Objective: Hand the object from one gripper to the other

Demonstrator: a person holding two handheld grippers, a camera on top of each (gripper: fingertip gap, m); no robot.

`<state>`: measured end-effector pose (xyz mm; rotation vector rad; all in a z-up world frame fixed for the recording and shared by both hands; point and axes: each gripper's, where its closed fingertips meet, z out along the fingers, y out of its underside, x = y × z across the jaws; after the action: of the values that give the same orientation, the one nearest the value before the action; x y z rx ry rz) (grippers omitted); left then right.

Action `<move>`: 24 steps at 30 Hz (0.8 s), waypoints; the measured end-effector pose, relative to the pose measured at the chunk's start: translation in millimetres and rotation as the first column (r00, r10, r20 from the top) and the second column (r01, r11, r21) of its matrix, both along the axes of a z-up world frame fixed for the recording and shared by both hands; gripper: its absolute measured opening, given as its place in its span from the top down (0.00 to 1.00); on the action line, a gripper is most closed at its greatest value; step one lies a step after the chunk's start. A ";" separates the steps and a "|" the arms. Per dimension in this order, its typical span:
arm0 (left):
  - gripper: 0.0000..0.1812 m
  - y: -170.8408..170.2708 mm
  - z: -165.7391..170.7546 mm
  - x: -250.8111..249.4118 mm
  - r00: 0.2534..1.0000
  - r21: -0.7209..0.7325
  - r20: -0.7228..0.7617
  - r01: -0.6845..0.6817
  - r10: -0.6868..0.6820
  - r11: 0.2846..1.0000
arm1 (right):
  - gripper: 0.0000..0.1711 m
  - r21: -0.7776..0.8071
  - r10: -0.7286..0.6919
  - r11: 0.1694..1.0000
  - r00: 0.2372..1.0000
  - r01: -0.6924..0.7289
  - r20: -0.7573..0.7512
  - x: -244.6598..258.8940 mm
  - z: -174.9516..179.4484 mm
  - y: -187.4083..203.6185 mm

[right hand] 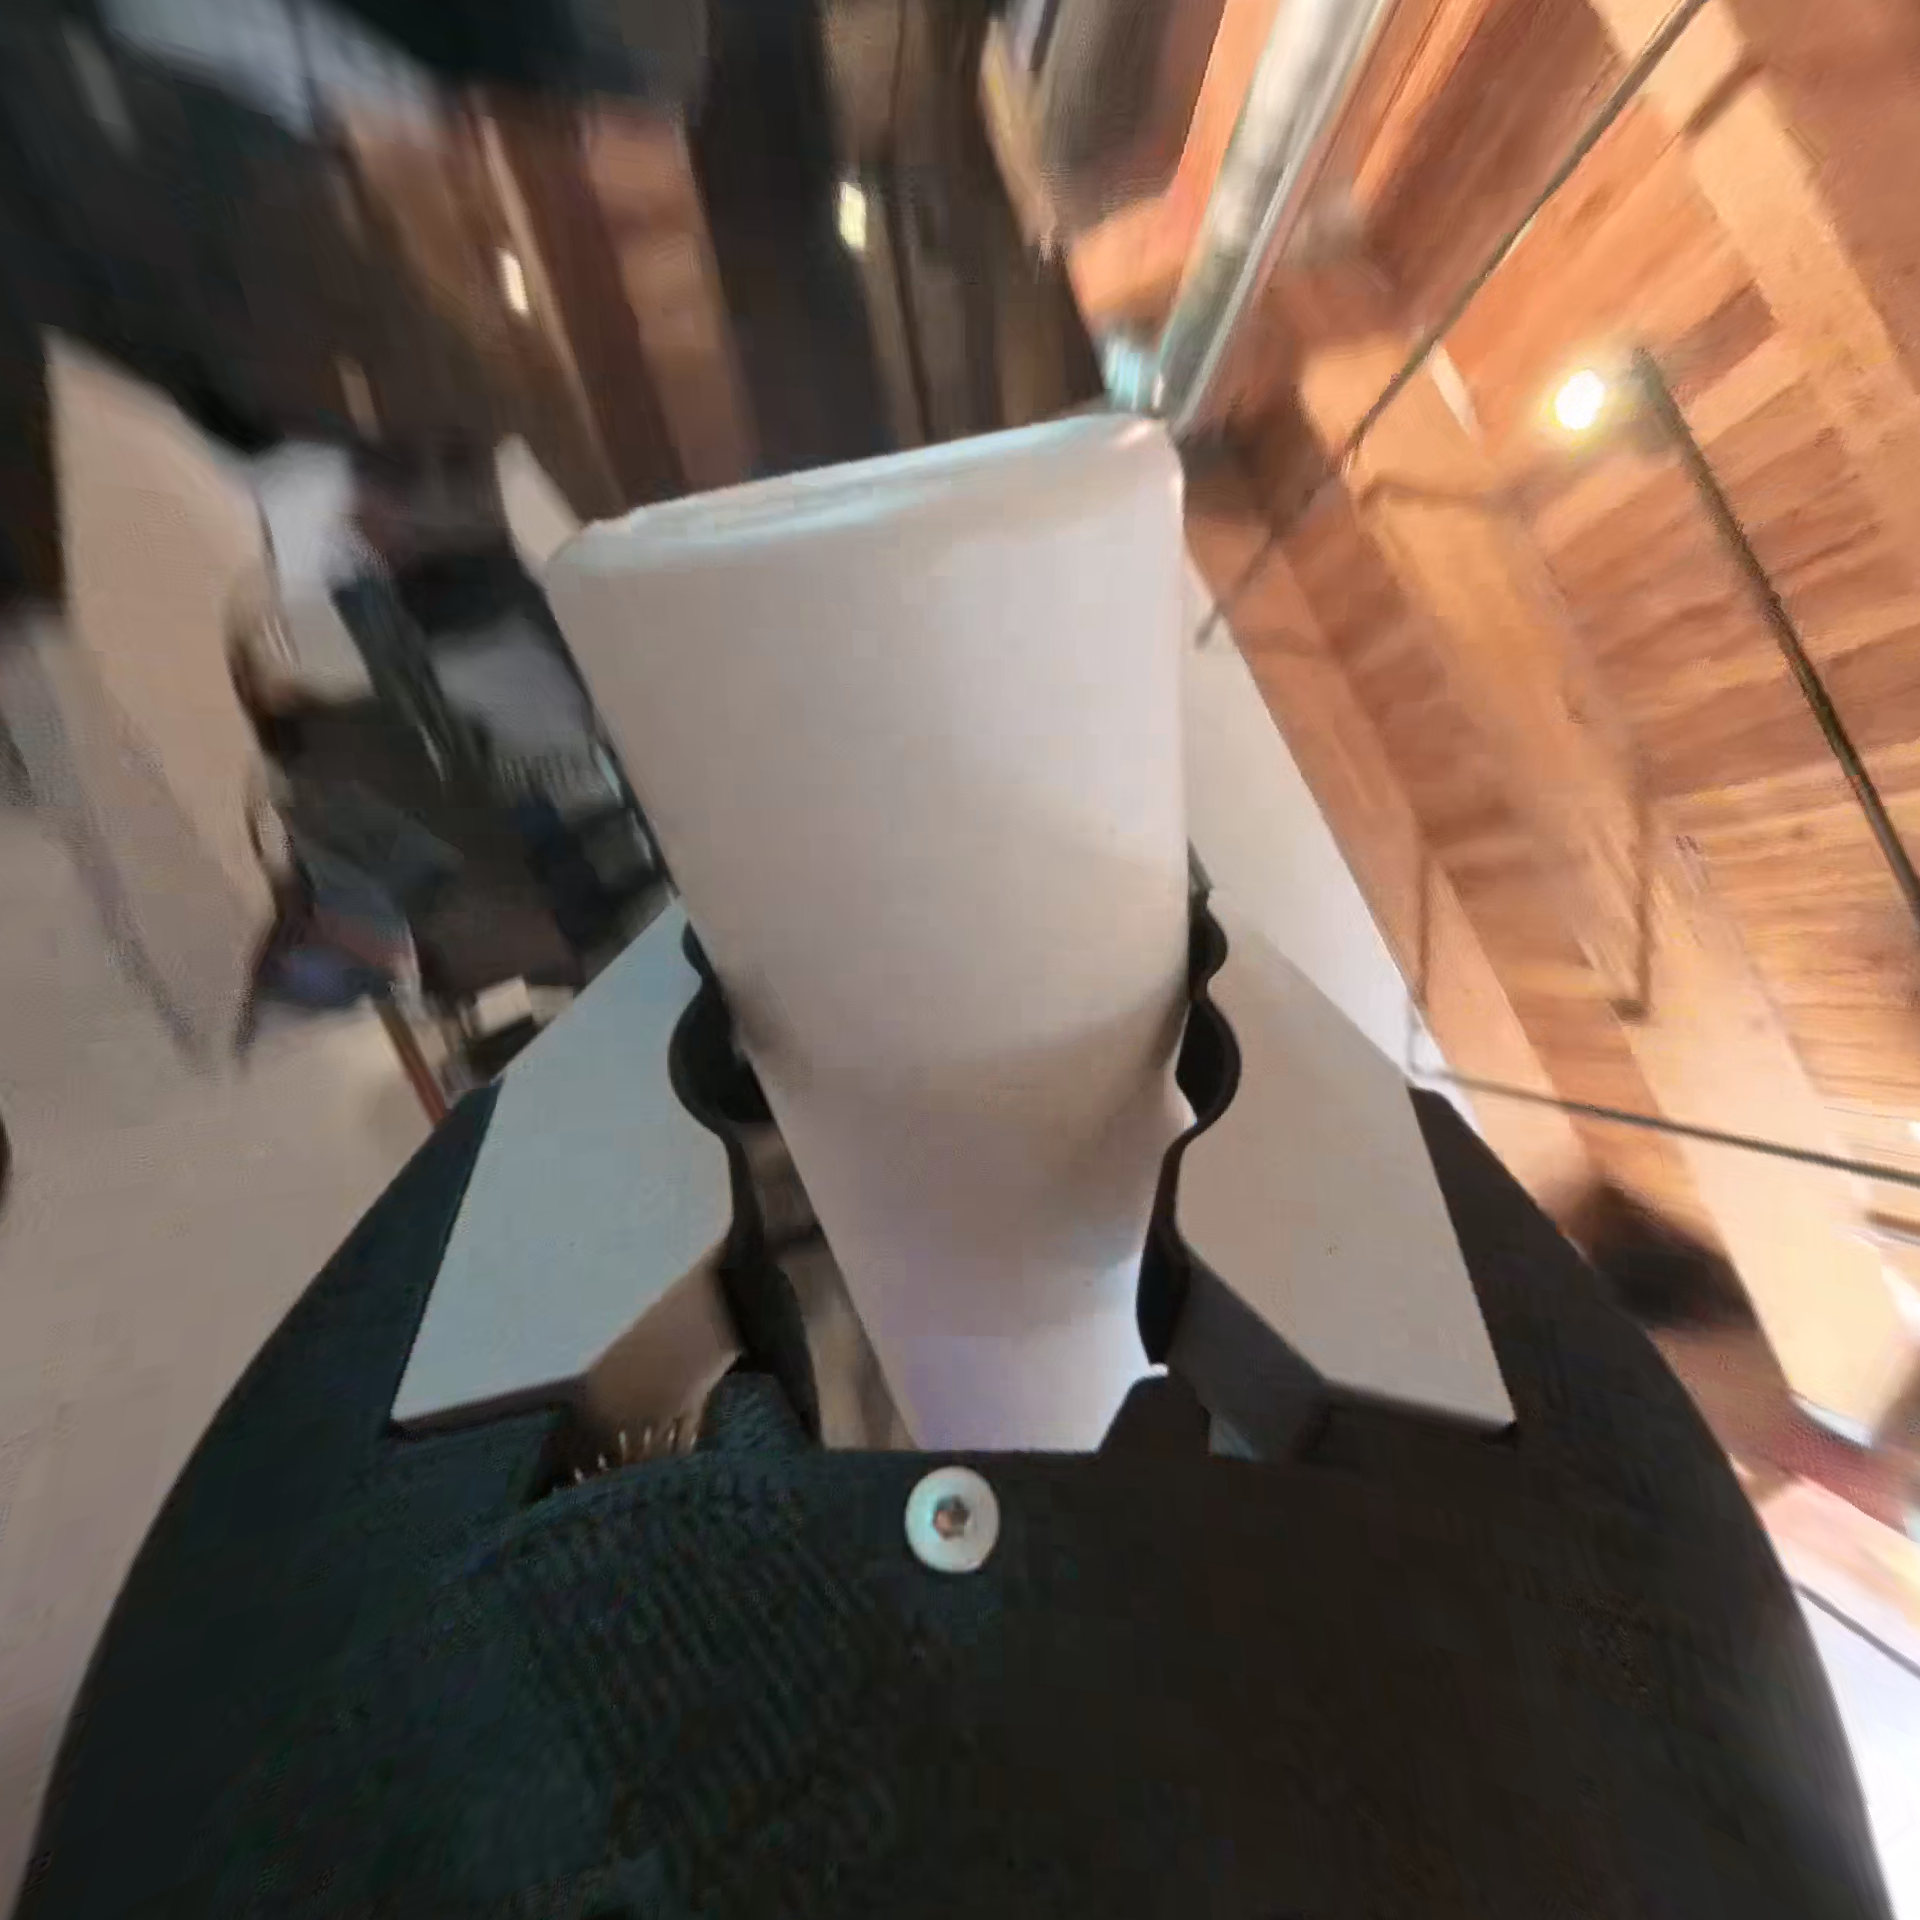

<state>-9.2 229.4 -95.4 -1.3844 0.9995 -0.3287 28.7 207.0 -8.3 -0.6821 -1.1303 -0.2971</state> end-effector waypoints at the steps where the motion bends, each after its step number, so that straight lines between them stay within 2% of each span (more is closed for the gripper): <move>1: 0.22 -0.1 2.6 -4.7 1.000 -0.003 0.012 -0.009 0.009 1.000 | 0.49 -0.043 -0.055 0.998 0.998 0.056 0.036 15.3 -7.7 12.1; 2: 0.23 0.3 5.1 -9.5 1.000 -0.002 0.019 -0.025 0.025 1.000 | 0.49 -0.156 -0.095 0.983 0.994 0.101 0.046 33.6 -16.7 28.1; 3: 0.25 1.3 7.4 -14.5 0.999 0.002 0.024 -0.044 0.044 0.999 | 0.49 -0.333 -0.155 0.929 0.987 0.159 0.039 57.3 -27.1 48.9; 4: 0.25 1.8 8.7 -18.4 0.998 0.007 0.023 -0.057 0.057 0.998 | 0.49 -0.526 -0.236 0.821 0.971 0.221 0.039 85.1 -40.2 70.4; 6: 0.26 1.4 9.7 -21.7 0.998 0.012 0.025 -0.061 0.061 0.998 | 0.49 -0.828 -0.406 0.472 0.909 0.301 0.099 144.0 -71.3 104.6; 7: 0.27 0.9 10.0 -21.5 0.998 0.009 0.029 -0.057 0.057 0.998 | 0.50 -0.906 -0.485 0.290 0.864 0.307 0.138 171.1 -85.0 117.9; 9: 0.27 0.0 9.1 -19.3 0.998 0.001 0.027 -0.049 0.049 0.999 | 0.50 -0.942 -0.554 -0.037 0.778 0.334 0.297 217.2 -115.9 133.2; 10: 0.27 -0.2 7.5 -18.2 0.999 -0.003 0.016 -0.050 0.050 0.999 | 0.51 -0.925 -0.560 -0.138 0.742 0.355 0.368 235.9 -128.9 140.0; 12: 0.26 1.3 3.6 -18.4 0.997 -0.005 -0.022 -0.073 0.073 0.997 | 0.51 -0.882 -0.562 -0.291 0.680 0.371 0.471 265.1 -153.4 150.4; 14: 0.25 3.0 -0.8 -21.3 0.992 -0.006 -0.068 -0.106 0.105 0.994 | 0.49 -0.842 -0.542 -0.386 0.645 0.378 0.538 281.4 -176.2 153.5; 16: 0.24 5.3 -3.1 -27.3 0.985 -0.004 -0.097 -0.143 0.142 0.990 | 0.48 -0.842 -0.549 -0.383 0.640 0.380 0.538 282.7 -185.8 157.8; 18: 0.24 7.3 -2.8 -35.4 0.979 -0.002 -0.103 -0.176 0.175 0.984 | 0.36 -0.866 -0.604 -0.293 0.623 0.405 0.496 277.7 -176.0 166.0; 20: 0.24 9.3 1.4 -45.9 0.973 0.011 -0.089 -0.212 0.212 0.977 | 0.31 -0.874 -0.666 -0.122 0.614 0.470 0.423 262.9 -150.1 172.2; 21: 0.24 10.4 3.7 -52.4 0.969 0.016 -0.081 -0.235 0.235 0.972 | 0.31 -0.871 -0.678 -0.010 0.637 0.491 0.367 245.8 -133.8 172.2; 23: 0.26 13.5 10.3 -70.4 0.950 0.037 -0.064 -0.305 0.307 0.952 | 0.36 -0.870 -0.576 0.222 0.779 0.441 0.248 181.0 -109.1 157.6; 24: 0.27 14.4 13.6 -81.1 0.934 0.052 -0.062 -0.348 0.351 0.936 | 0.41 -0.867 -0.440 0.333 0.875 0.370 0.204 135.8 -104.5 141.1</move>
<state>-90.3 243.7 -81.9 -1.5142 0.7911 0.0067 164.5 348.1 -112.7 -1.9694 -0.9714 -0.0552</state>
